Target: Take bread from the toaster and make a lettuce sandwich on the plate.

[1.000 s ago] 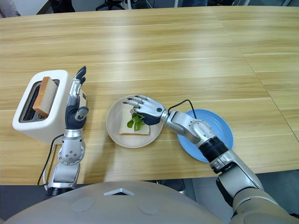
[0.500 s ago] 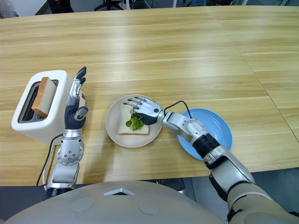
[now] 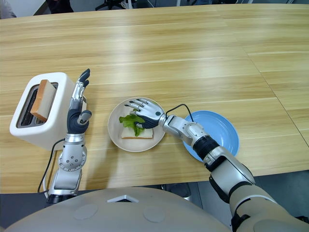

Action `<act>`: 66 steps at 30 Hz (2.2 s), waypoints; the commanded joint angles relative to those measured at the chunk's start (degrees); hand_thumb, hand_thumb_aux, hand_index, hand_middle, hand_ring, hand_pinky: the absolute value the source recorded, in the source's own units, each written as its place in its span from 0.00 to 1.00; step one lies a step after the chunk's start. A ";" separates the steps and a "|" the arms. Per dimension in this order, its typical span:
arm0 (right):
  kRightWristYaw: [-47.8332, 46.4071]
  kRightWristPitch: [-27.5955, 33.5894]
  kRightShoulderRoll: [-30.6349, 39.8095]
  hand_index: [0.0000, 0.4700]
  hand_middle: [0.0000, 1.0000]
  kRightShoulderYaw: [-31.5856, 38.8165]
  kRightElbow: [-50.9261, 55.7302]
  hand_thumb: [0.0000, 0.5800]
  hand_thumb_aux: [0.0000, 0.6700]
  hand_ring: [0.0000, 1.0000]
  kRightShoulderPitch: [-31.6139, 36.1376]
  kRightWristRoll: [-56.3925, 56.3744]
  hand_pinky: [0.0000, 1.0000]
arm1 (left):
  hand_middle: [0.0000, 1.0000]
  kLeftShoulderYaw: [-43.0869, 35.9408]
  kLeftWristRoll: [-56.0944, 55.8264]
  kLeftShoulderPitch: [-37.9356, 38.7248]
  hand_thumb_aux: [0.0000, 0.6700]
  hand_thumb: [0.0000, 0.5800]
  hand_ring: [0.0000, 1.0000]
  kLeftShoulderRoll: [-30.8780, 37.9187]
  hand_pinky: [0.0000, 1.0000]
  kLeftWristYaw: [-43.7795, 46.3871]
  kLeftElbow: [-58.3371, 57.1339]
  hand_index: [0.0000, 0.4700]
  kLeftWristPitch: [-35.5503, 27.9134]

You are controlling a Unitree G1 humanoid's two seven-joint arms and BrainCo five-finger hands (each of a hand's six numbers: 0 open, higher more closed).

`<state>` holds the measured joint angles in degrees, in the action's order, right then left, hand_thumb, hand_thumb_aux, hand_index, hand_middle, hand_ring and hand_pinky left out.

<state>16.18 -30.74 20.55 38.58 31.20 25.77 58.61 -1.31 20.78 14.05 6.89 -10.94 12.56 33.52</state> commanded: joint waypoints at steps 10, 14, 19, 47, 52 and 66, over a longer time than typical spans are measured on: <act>-1.79 -0.89 -0.20 0.00 0.00 -0.73 -2.12 0.00 0.00 0.00 -0.45 -2.98 0.00 | 0.00 0.72 0.05 -0.79 0.00 0.00 0.00 0.56 0.00 1.57 0.28 0.00 -0.68; -1.76 -0.52 0.46 0.00 0.00 -2.42 -4.75 0.00 0.00 0.00 -0.25 -4.45 0.00 | 0.00 0.94 0.06 -1.21 0.00 0.00 0.00 0.77 0.00 1.77 0.29 0.00 -0.75; -1.10 0.50 1.40 0.00 0.00 -4.31 -7.57 0.00 0.00 0.00 -0.24 -4.61 0.00 | 0.00 1.35 0.01 -1.71 0.00 0.00 0.00 1.13 0.00 1.92 0.42 0.00 -0.68; -11.22 -16.61 -8.42 0.00 0.00 -23.83 -17.05 0.00 0.00 0.00 -33.36 -60.01 0.00 | 0.00 33.31 11.72 1.49 0.00 0.00 0.00 14.34 0.00 11.10 19.22 0.00 -34.24; -15.45 -21.81 -8.68 0.00 0.00 -23.77 -16.22 0.00 0.00 0.00 -39.06 -57.27 0.00 | 0.00 28.95 14.24 4.79 0.00 0.00 0.00 14.62 0.00 15.54 16.68 0.00 -39.46; -18.40 -23.97 -9.97 0.00 0.00 -28.00 -15.20 0.00 0.00 0.00 -43.13 -56.85 0.00 | 0.00 23.24 18.92 6.07 0.00 0.00 0.00 16.50 0.00 17.46 13.05 0.00 -44.80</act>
<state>-1.82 -54.50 10.71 11.43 15.20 -17.33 1.67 23.00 38.69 20.29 22.29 6.05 26.99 -10.43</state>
